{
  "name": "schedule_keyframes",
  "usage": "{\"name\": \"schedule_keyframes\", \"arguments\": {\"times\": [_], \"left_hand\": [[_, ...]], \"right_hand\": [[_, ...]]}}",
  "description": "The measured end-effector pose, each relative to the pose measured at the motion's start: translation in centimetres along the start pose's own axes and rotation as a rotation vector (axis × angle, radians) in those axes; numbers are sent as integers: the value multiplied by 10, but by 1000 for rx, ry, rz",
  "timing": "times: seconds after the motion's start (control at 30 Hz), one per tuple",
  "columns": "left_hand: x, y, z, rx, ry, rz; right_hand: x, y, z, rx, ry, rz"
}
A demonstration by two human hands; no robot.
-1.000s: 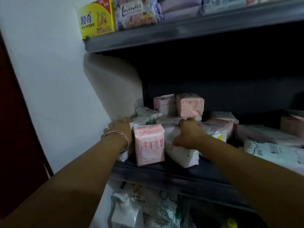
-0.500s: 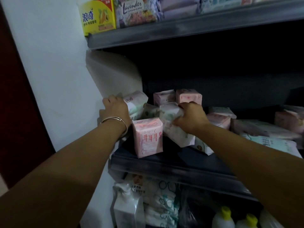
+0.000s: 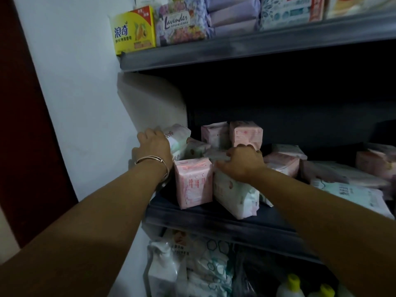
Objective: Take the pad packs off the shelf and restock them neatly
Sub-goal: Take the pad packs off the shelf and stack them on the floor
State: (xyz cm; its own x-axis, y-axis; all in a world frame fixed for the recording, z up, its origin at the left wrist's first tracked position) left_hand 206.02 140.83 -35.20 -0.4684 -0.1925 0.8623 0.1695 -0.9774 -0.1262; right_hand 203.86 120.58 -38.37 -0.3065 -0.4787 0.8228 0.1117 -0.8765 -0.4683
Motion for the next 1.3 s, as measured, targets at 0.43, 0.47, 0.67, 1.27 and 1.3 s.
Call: {"name": "schedule_keyframes", "arguments": {"times": [0.43,0.47,0.67,1.27,1.3], "left_hand": [[-36,16,46,-106,-67,84],[-41,15,50,-97,-72,77],[-58,19,71,-109,-64,59],[21,16,61,-133,187,76],[28,13,60,-121,192,48]], "right_hand": [[-52,-26,112,4,-169,56],[-58,-28,119,7,-179,71],[-88,-32,151,0,-175,40],[7,-58,130,151,307,44],[16,-59,127,160,313,41]]}}
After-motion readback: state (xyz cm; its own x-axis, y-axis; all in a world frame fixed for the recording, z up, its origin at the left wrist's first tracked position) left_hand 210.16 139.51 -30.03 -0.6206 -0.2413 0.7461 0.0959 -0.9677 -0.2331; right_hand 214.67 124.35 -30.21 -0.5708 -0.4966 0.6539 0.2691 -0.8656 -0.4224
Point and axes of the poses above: each hand's wrist, its own z-axis towards the middle knuckle, its own x-axis out of the back of the hand, y = z × x, the point moved 9 cm from there along z, towards the middle knuckle, and after that the axes turned 15 degrees about z, right-handed, at the moved point
